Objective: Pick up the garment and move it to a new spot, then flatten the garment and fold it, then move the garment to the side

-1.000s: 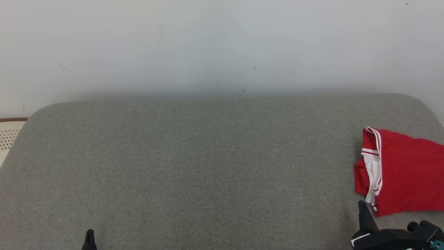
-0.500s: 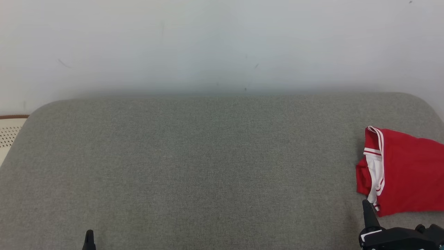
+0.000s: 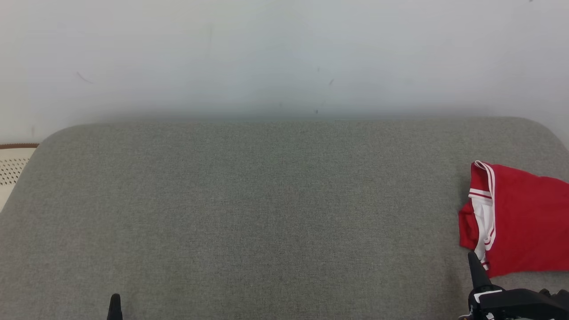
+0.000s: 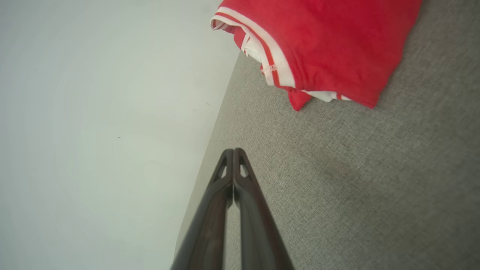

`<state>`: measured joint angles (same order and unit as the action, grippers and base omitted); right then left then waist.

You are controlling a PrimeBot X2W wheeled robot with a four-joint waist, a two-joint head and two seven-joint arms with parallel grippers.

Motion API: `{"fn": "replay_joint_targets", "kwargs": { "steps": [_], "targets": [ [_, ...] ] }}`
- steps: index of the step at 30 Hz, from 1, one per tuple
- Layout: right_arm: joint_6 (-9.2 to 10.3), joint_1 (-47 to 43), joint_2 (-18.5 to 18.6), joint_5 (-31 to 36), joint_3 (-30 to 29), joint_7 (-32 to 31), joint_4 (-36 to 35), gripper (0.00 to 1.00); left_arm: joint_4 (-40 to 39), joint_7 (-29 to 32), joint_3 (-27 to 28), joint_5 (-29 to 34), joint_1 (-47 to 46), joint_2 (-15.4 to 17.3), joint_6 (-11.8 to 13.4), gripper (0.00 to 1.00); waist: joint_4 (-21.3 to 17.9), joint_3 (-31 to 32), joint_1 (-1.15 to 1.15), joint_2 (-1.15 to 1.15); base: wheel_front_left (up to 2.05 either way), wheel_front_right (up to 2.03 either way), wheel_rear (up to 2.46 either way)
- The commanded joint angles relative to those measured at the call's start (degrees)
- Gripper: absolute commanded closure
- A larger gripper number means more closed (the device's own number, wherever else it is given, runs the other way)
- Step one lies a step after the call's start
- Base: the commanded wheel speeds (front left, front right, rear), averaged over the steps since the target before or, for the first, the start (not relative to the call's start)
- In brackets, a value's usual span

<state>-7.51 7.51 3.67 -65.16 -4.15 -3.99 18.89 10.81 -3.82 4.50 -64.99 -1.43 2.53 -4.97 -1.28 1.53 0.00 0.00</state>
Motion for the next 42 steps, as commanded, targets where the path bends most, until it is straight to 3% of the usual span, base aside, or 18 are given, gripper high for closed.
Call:
{"fn": "replay_joint_targets", "kwargs": {
  "steps": [1, 42],
  "targets": [
    [0.02, 0.86, -0.12, -1.89, -0.40, -0.47, -0.88, 1.00, -0.60, 0.30, -0.14, -1.79, -1.05, 0.42, -0.50, 1.00, 0.04, -0.05, 0.00, 0.00, 0.00, 0.00, 0.00],
    [0.02, 1.24, -0.74, -21.72, -4.41, -6.69, -2.16, 1.00, -0.61, 4.07, -0.70, -22.86, -1.24, 0.49, -2.20, 1.00, 0.99, -1.30, 0.00, 0.00, 0.00, 0.00, 0.00]
  ]
}}
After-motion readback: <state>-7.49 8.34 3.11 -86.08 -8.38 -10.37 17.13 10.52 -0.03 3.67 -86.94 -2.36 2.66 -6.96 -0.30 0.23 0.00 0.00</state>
